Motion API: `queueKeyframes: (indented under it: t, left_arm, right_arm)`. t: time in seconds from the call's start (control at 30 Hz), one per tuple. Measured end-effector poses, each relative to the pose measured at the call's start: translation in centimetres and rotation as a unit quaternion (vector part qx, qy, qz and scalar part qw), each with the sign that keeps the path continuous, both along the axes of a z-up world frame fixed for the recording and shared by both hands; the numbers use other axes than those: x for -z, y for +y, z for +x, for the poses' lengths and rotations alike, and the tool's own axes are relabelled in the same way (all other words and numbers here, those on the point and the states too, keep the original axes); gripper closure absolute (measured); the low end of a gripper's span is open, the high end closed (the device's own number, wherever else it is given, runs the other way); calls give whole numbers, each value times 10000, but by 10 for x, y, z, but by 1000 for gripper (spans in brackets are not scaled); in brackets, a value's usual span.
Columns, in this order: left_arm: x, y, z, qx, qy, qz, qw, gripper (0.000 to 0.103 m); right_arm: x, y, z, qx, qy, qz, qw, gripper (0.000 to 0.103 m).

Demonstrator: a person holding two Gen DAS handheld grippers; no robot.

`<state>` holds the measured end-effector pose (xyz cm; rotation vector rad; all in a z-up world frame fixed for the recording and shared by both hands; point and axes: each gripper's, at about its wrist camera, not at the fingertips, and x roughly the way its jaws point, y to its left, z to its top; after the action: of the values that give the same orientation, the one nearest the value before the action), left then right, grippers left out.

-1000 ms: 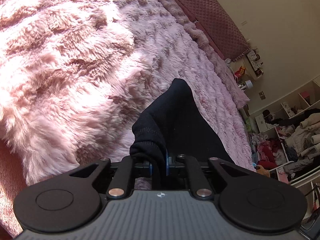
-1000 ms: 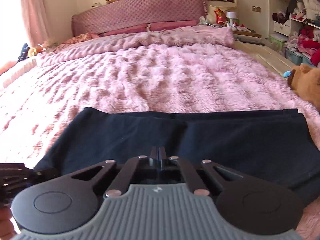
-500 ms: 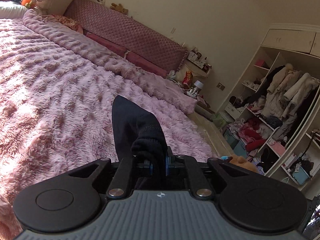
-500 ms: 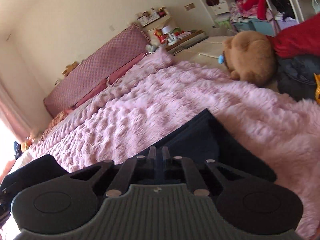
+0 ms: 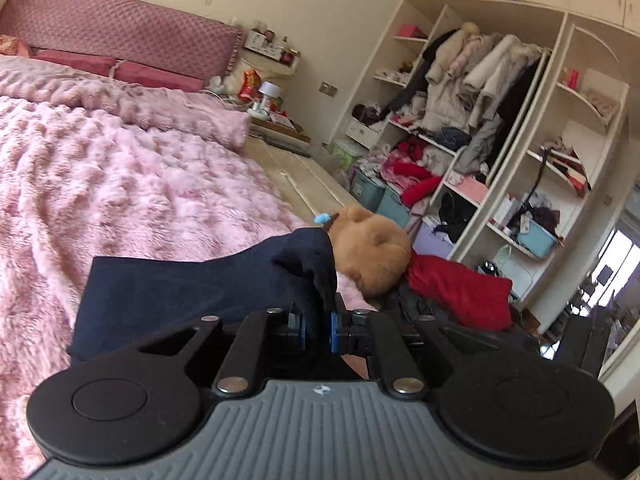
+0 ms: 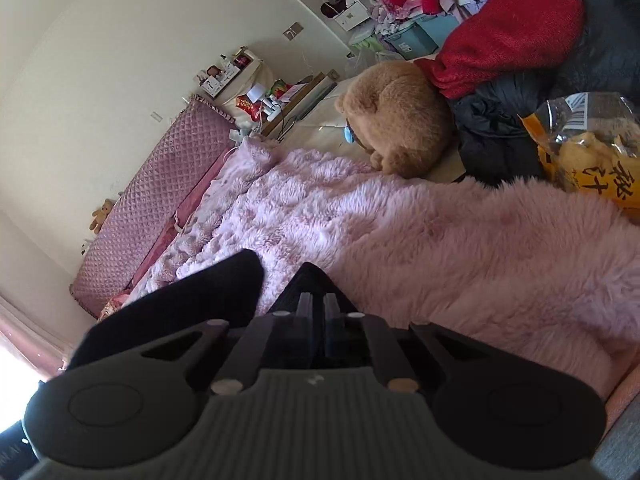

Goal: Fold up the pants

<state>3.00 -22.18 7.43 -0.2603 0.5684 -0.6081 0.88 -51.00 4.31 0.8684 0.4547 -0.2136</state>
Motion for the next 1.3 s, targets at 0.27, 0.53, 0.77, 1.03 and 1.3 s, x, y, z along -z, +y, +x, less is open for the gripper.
queueKeyframes:
  t: [0.27, 0.53, 0.77, 1.03, 1.3]
  left_arm:
    - [28, -46, -13, 157, 84, 406, 9990, 93]
    - [21, -15, -17, 1332, 605, -581, 9875, 56]
    - [1, 68, 13, 696, 796, -1109, 9882, 45]
    - [56, 105, 31, 415, 1251, -492, 9901, 66]
    - [66, 118, -5, 806, 1300, 199, 9880, 66]
  right_arm:
    - [1, -14, -10, 328, -47, 18, 9995, 101]
    - [-4, -25, -25, 424, -470, 128, 9979, 92]
    - [-31, 10, -22, -790, -1048, -1234, 9836, 85]
    - [-8, 32, 6, -1176, 105, -1593, 9801, 85]
    - [4, 43, 14, -260, 1056, -2974, 9485, 71]
